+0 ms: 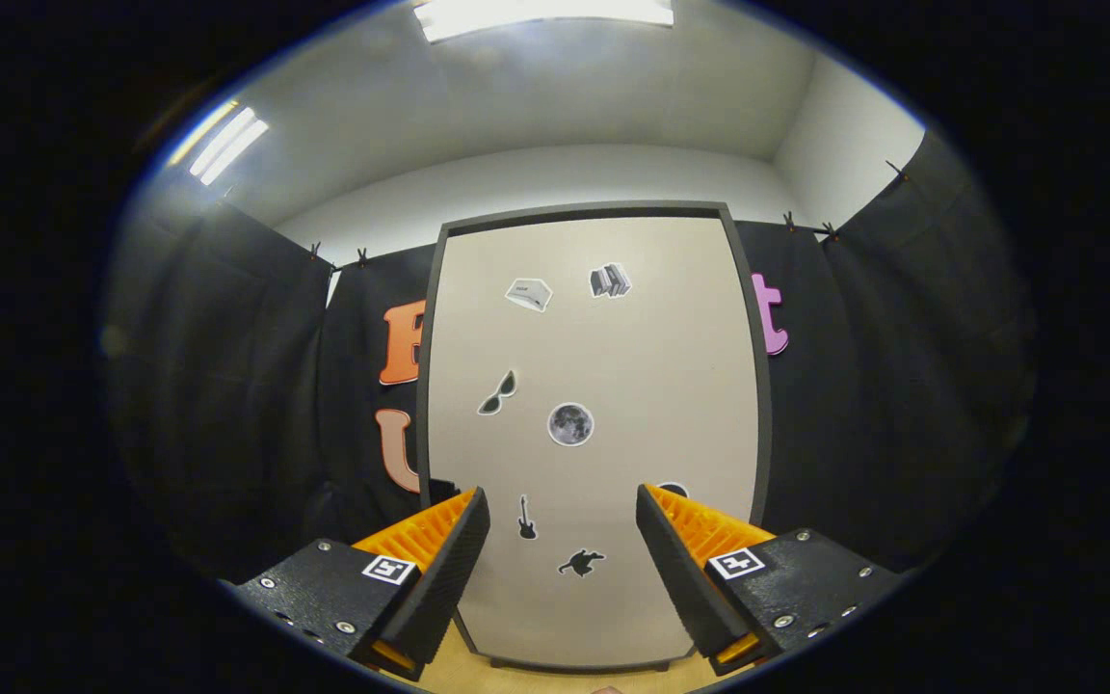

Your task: Open the shoe cabinet door, grab the shoes and put them into the shoe cabinet, then close the shoe cabinet door.

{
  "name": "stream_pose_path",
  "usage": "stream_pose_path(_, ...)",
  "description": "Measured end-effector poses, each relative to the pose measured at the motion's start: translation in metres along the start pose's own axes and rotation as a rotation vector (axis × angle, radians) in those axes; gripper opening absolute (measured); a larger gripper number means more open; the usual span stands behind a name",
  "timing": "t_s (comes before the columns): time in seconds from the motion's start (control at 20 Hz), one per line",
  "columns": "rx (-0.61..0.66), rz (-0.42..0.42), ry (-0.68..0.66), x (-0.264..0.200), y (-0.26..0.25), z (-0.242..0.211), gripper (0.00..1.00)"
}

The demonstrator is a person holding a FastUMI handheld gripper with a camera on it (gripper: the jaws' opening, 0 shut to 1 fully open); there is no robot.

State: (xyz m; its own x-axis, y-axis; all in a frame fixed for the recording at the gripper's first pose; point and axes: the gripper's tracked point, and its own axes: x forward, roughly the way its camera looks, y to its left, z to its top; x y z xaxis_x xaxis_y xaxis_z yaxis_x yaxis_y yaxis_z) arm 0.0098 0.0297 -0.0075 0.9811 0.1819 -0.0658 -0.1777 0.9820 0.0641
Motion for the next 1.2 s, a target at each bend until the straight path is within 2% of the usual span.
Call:
stream_pose_path(0.25, 0.090, 0.033, 0.055, 0.014, 0.020, -0.018, 0.95)
stream_pose_path(0.4, 0.129, 0.015, 0.078, 0.031, 0.042, -0.028, 0.94)
stream_pose_path(0.75, 0.106, -0.024, 0.154, 0.073, 0.099, -0.068, 0.91)
stream_pose_path(0.95, 0.083, -0.061, 0.202, 0.100, 0.110, -0.094, 0.83)
stream_pose_path(1.2, 0.080, -0.122, 0.248, 0.124, 0.111, -0.120, 0.66)
